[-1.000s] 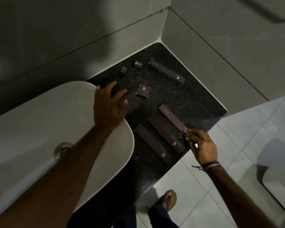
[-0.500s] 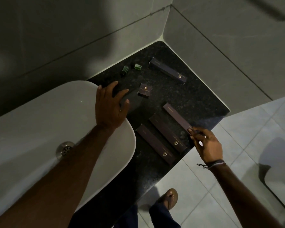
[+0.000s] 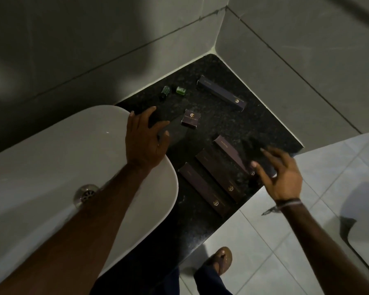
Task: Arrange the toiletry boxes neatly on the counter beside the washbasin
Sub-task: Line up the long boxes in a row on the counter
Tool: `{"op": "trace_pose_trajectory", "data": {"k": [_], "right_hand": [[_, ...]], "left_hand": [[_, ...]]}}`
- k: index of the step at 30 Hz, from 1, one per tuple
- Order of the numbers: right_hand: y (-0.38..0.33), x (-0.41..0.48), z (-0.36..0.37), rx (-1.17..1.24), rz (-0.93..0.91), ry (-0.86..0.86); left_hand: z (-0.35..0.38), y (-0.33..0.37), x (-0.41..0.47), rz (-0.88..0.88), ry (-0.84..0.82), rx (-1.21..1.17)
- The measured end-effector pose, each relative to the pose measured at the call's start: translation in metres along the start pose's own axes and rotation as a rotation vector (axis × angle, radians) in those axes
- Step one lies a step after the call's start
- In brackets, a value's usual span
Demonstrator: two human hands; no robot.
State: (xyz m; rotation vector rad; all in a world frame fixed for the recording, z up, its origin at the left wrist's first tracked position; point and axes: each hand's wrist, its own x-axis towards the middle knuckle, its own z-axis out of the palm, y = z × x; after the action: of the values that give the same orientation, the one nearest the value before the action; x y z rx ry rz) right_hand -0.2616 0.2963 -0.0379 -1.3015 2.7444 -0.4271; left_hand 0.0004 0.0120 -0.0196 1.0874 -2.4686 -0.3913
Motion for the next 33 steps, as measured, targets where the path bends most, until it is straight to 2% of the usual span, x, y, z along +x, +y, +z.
{"op": "trace_pose_trajectory", "data": {"k": [6, 11, 15, 25, 33], "right_hand": [[-0.039, 0.145, 0.02, 0.065, 0.0, -0.047], [-0.05, 0.211, 0.04, -0.075, 0.018, -0.167], [-0.029, 0.181, 0.038, -0.083, 0.013, -0.125], [0.067, 0.036, 0.017, -0.096, 0.028, -0.125], [0.063, 0.017, 0.018, -0.039, 0.093, -0.089]], "left_hand": [[0.002, -0.001, 0.001, 0.003, 0.015, 0.001], [0.002, -0.002, 0.002, 0.003, 0.017, -0.007], [-0.002, 0.002, 0.001, -0.002, 0.007, -0.027], [0.001, 0.0, 0.0, 0.015, 0.049, -0.039], [0.008, -0.005, 0.0, 0.04, 0.058, 0.001]]}}
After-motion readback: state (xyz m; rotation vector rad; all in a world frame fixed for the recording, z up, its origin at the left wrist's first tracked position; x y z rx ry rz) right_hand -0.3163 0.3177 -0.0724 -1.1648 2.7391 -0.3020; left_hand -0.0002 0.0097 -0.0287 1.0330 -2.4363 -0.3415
